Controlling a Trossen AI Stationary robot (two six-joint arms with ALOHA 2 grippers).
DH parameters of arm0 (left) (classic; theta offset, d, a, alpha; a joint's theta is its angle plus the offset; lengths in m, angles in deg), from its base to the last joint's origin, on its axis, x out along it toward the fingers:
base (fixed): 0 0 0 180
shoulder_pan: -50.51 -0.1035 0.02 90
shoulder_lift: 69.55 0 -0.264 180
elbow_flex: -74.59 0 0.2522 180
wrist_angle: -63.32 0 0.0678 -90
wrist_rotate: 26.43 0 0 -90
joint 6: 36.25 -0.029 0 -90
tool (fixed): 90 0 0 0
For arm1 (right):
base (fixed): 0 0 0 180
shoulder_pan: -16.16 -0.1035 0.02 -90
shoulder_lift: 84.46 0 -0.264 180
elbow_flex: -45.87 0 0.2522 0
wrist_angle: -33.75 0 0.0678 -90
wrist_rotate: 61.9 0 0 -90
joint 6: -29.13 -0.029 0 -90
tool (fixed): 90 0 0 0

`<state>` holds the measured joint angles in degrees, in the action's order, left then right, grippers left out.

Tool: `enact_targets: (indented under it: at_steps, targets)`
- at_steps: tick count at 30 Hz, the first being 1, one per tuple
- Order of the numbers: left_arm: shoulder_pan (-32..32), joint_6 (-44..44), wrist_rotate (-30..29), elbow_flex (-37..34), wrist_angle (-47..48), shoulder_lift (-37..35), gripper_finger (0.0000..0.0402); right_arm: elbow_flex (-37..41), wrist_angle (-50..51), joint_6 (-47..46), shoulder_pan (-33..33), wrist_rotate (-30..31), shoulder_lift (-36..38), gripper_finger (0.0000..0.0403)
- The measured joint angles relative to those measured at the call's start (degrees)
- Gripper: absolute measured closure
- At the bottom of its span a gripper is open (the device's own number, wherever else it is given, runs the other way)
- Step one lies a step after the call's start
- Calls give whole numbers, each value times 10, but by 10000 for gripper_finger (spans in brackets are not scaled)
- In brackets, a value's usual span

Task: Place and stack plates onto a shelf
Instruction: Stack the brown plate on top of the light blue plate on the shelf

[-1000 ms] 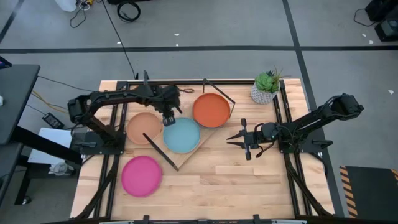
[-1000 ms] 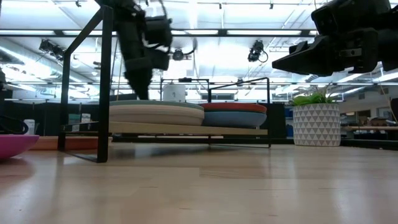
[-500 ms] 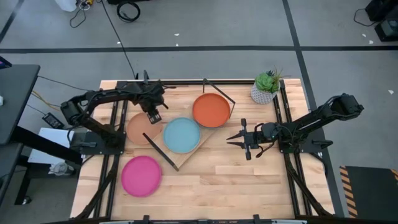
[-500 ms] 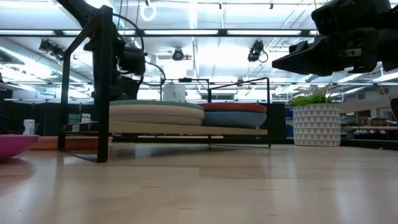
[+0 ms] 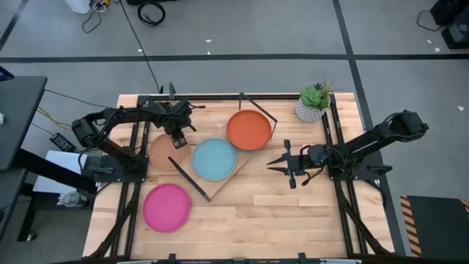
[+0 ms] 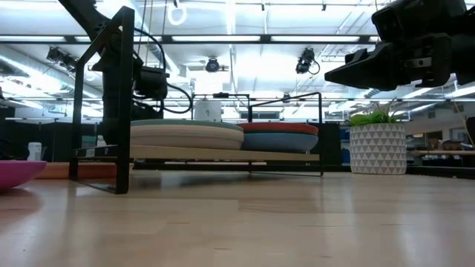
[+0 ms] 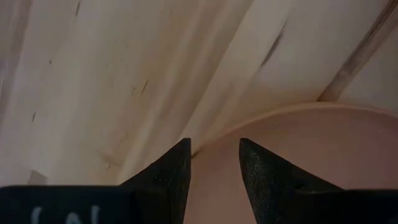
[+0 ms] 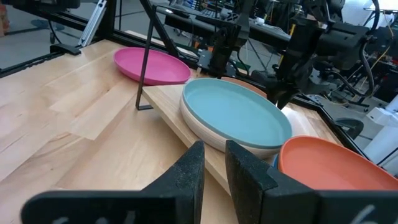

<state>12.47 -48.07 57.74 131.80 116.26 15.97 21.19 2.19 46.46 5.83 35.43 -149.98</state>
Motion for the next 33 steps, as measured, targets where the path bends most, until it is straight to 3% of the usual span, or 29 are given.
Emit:
enact_targets:
  at_steps: [6, 14, 23, 33]
  targets:
    - [0, -23, 5, -9, -4, 0, 280, 0, 0, -2, 0, 0, 0, 332]
    - [0, -83, -11, -14, 0, -1, 388, 0, 0, -2, 0, 0, 0, 332]
    - [0, -108, -42, 6, 21, 0, 396, 0, 0, -2, 0, 0, 0, 332]
    - [-18, -101, -43, 177, 191, -1, 398, 0, 0, -2, 0, 0, 0, 332]
